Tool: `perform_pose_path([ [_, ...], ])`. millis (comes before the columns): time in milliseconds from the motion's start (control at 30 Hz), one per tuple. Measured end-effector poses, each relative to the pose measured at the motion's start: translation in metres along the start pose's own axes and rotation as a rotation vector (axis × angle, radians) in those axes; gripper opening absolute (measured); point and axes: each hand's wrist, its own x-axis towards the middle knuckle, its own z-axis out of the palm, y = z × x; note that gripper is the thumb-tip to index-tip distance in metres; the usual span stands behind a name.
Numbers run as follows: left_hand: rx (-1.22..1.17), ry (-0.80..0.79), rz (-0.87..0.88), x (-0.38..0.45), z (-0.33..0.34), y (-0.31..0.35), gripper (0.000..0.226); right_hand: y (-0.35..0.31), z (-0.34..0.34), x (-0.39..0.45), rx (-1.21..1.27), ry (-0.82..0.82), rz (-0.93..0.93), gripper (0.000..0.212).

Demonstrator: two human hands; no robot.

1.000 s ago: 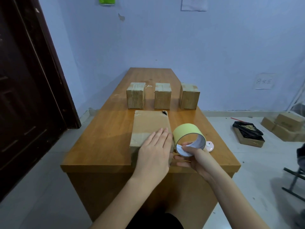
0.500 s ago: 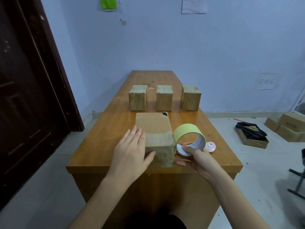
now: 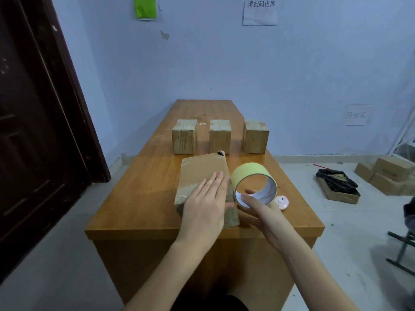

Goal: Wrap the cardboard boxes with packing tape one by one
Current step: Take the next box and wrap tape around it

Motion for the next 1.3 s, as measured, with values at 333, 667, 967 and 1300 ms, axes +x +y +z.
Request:
perform_pose_path([
  [333,-0.192,0.199,-0.094,-0.01,-0.001,0.004,0.051,-0.027,0.005,-0.007,-0.209,-0.038,-0.158,0.029],
  [667,-0.423,0.382,-0.293,-0.016,0.009,0.012,0.053,-0.056,0.003,-0.009,-0.364,-0.015,-0.239,0.004],
  [967,-0.682,0.205,-0.394,-0.019,-0.008,-0.017,0.06,-0.062,0.019,-0.004,-0.535,0.072,-0.262,0.003],
  [1300,-0.052,0.104,-0.175,-0.022,-0.028,-0.044,0.055,-0.066,0.063,0.002,-0.894,-0.017,-0.399,0.022],
])
